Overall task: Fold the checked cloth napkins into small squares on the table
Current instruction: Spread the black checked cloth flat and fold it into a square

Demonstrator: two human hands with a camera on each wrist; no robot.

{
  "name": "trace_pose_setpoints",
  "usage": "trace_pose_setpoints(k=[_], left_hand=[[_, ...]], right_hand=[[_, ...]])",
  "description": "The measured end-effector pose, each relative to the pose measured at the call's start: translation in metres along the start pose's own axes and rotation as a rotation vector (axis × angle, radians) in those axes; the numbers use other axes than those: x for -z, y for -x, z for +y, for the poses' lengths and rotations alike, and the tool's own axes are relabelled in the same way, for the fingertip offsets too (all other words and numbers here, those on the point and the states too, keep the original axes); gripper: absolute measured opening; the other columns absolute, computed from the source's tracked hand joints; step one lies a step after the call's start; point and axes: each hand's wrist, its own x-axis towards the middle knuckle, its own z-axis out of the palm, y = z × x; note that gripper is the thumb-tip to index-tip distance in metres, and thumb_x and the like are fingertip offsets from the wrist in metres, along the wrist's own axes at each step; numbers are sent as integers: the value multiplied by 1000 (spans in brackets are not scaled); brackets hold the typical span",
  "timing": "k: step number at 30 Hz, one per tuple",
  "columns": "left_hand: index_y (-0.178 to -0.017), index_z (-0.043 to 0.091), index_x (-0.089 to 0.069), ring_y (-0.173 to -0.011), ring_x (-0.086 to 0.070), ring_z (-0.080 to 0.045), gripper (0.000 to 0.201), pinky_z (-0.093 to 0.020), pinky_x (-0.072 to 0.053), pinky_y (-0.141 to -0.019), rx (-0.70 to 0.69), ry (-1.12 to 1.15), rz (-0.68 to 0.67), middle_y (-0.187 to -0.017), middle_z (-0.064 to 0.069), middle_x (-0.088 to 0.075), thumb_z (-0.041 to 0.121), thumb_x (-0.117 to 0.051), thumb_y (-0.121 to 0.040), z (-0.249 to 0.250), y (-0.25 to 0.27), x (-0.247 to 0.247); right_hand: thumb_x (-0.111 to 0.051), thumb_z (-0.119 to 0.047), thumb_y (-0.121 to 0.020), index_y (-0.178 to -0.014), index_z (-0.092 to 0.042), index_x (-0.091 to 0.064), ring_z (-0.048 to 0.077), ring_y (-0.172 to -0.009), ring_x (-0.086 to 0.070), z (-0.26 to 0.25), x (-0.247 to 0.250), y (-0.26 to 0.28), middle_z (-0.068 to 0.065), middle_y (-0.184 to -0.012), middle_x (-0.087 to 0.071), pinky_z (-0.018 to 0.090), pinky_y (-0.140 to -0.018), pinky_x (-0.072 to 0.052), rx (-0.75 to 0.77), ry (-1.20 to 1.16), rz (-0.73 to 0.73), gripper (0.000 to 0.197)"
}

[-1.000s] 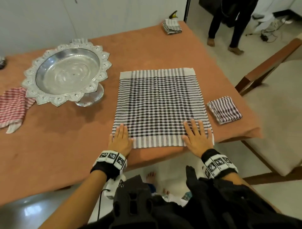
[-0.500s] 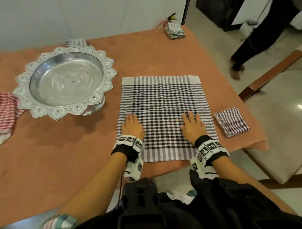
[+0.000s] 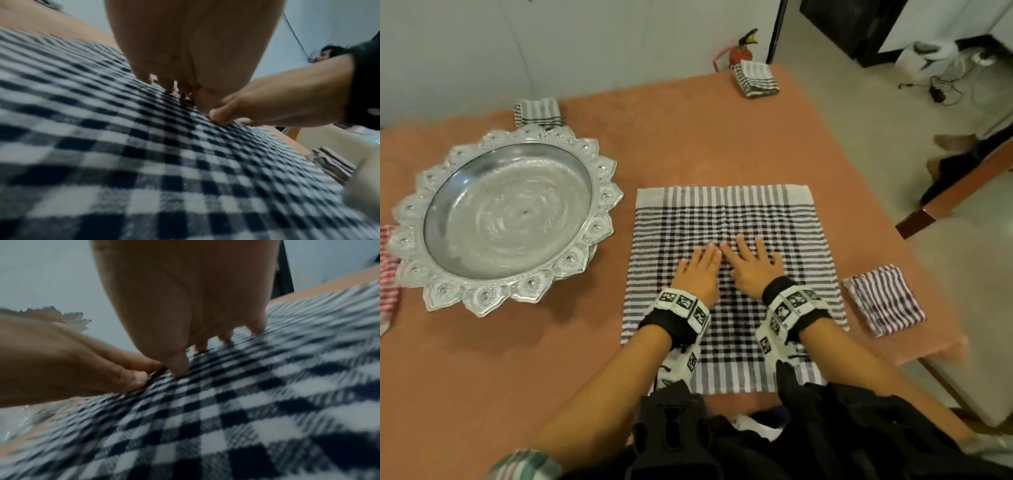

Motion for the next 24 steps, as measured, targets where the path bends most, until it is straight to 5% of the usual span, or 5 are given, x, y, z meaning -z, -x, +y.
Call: trace_pose_setpoints(k=[2, 7, 14, 19, 24], left_hand=[[-149, 18, 7, -146, 10, -21, 61, -44, -4, -118, -9, -8, -41, -158, 1, 15, 20, -29, -100, -1, -10, 1], [-148, 14, 12, -146, 14, -21, 63, -43, -1, -119, 403, 79, 16, -156, -2, 20, 25, -27, -101, -37, -30, 28], [-148, 22, 13, -145, 16, -20, 63, -46, 1, -119, 115, 0, -64, -156, 5, 21, 29, -27, -101, 18, -67, 32], [-149, 17, 12, -146, 13, -21, 62, -45, 2, -119, 478, 101, 59, -157, -1, 19, 37, -21, -100, -40, -79, 57], [-149, 18, 9, -146, 12, -21, 60, -45, -2, -118, 127, -6, 28, -157, 0, 16, 32, -24, -101, 14, -98, 52]], right_hand=[[-26, -38, -100, -145, -46, 8, 30, -144, 19, 5, -1, -8, -10, -156, 21, 62, -112, 0, 45, 25, -47, 57], [-25, -41, -99, -147, -41, 7, 33, -144, 13, 77, 42, -28, -5, -157, 18, 61, -113, -5, -217, -67, -11, 58], [-24, -41, -99, -146, -43, 8, 29, -143, 20, 31, 38, -56, -9, -156, 20, 60, -112, 4, 109, 17, -44, 57], [-22, -44, -98, -148, -36, 7, 30, -145, 14, 100, 68, -72, -5, -157, 18, 56, -115, -2, -184, -56, 35, 58], [-32, -28, -98, -149, -32, 2, 31, -145, 15, 43, 66, -87, -1, -158, 16, 55, -116, -3, 81, 36, 75, 62]])
